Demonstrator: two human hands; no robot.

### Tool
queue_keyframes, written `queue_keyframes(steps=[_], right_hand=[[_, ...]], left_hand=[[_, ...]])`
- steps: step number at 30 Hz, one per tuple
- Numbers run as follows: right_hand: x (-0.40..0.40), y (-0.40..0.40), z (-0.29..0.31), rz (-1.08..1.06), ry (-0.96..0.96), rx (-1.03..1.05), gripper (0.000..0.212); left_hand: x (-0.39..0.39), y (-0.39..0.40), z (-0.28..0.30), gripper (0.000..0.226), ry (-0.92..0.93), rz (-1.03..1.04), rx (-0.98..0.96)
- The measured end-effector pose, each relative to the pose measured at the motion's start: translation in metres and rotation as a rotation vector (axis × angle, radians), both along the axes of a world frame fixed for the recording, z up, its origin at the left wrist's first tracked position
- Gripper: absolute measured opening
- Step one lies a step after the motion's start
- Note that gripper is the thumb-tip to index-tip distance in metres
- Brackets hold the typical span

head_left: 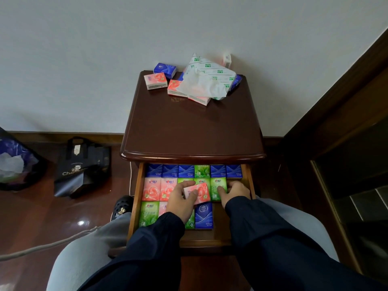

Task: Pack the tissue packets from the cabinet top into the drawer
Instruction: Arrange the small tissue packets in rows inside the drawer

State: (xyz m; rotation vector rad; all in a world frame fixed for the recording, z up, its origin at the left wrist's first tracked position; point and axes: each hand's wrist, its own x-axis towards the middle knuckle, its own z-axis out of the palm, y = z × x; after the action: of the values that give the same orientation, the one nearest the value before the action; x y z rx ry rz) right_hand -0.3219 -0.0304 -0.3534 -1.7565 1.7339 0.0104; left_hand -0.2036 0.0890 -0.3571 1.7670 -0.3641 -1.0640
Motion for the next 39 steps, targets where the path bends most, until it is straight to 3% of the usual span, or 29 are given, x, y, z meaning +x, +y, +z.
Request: queue_keyframes(steps=[8, 10, 13, 15, 19, 23, 29, 32, 36, 39], right_hand=[[-0.007, -0.005, 0.018, 0.111, 0.059, 0.053, 0.037], [-0.014, -0.005, 0.024, 0.162, -0.044, -0.004, 0.043], [-0.03, -0.001, 0.033, 0.422, -0.278, -0.101, 0.065], [-0.04, 0.002, 0.036, 0.513, -0.395, -0.031, 0.069], [-0.054, 0.008, 0.041, 0.234, -0.642, 0.187, 0.056], [-0.061, 0.006, 0.046, 0.02, -0.813, 0.364, 0.046], [-0.064, 0.004, 0.048, -0.01, -0.676, 0.371, 0.04], [-0.065, 0.003, 0.047, 0.053, -0.595, 0.251, 0.037], [-0.07, 0.002, 0.049, 0.346, -0.468, -0.026, 0.047], [-0.073, -0.003, 0.05, 0.644, -0.332, -0.187, 0.074]], left_hand=[[0.002, 0.0, 0.01, 0.031, -0.043, -0.035, -0.009], [0.002, -0.002, 0.015, 0.037, -0.042, -0.035, -0.001], [0.0, -0.006, 0.023, 0.042, 0.0, -0.043, 0.002], [-0.002, -0.01, 0.028, 0.045, 0.043, -0.086, -0.013], [-0.009, -0.016, 0.037, 0.048, 0.256, -0.108, -0.094], [-0.017, -0.019, 0.046, 0.045, 0.238, -0.228, -0.099], [-0.022, -0.022, 0.057, 0.053, 0.319, -0.309, -0.046], [-0.023, -0.023, 0.057, 0.056, 0.261, -0.282, -0.034], [-0.023, -0.026, 0.053, 0.05, 0.134, -0.202, -0.016], [-0.022, -0.029, 0.054, 0.033, 0.122, -0.245, -0.015]])
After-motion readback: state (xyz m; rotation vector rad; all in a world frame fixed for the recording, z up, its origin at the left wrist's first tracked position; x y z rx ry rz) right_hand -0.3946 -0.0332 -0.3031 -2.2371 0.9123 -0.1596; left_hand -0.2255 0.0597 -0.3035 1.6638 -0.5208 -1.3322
